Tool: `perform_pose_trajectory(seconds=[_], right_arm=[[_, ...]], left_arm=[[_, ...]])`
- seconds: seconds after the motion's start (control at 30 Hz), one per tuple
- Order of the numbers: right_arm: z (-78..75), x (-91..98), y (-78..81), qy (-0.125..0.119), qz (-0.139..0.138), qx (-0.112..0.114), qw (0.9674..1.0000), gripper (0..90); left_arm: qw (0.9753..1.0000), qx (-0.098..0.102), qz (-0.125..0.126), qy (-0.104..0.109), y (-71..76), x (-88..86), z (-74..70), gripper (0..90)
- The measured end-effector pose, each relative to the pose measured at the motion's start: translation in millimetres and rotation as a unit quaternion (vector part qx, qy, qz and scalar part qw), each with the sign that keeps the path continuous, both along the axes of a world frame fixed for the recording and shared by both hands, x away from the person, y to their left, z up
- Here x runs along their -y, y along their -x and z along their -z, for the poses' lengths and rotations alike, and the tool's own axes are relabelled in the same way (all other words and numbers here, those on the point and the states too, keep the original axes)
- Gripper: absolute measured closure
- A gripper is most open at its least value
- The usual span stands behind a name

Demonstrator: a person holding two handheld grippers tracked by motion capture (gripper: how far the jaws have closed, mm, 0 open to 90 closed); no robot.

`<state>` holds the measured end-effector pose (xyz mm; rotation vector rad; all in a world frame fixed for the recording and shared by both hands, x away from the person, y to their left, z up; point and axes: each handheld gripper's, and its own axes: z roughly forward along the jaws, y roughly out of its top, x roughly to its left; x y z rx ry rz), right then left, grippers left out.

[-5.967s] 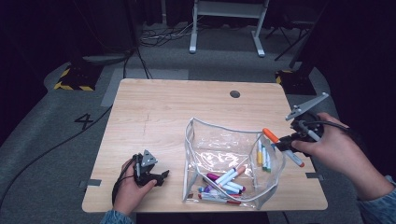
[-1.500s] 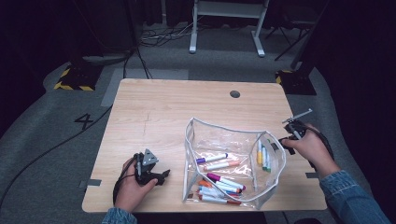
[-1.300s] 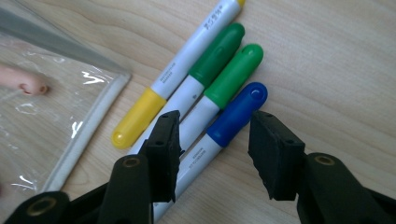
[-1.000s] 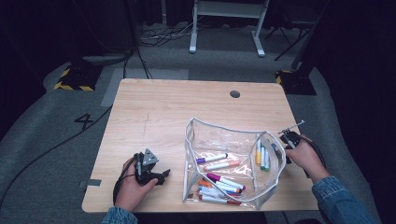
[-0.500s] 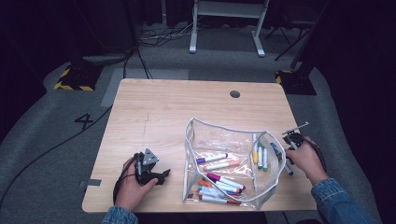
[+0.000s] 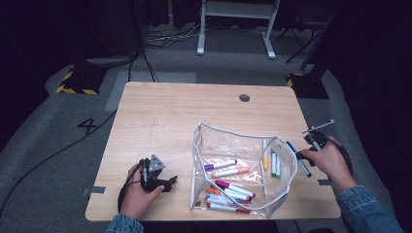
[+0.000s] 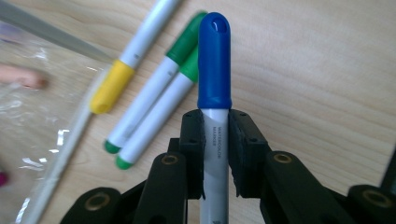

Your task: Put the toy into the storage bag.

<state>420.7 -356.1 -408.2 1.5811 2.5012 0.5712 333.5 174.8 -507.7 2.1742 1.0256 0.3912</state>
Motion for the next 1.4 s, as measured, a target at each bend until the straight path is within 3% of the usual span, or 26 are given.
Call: perform_pose_trajectory(seconds=[0.2,0.47,0.63,0.9,1.1,1.4], right_arm=[[-48.7,-7.0,11.2,-0.003,-0.022,0.035,0.9992,77.1],[-95.7,-19.1,22.3,-0.019,-0.049,0.050,0.9974,77.1],[-121.2,-34.7,33.5,-0.012,-0.071,0.060,0.9956,77.1],[-147.8,-63.8,49.4,0.002,-0.113,0.070,0.9911,77.1],[-161.0,-88.5,59.9,0.009,-0.151,0.077,0.9856,77.1],[-159.9,-133.3,76.9,0.004,-0.224,0.072,0.9720,77.1]], left_arm=[[1.0000,0.000,0.000,0.001,-0.1,0.0,0.1,17.7],[1.0000,0.000,0.000,0.000,0.0,0.0,0.0,17.7],[1.0000,0.000,0.000,0.001,-0.1,0.0,0.2,17.7],[1.0000,0.000,0.000,0.001,-0.1,0.0,0.1,17.7],[1.0000,-0.001,0.000,0.001,0.0,0.1,0.1,17.7],[1.0000,-0.002,0.001,0.003,-0.2,0.2,0.3,17.7]])
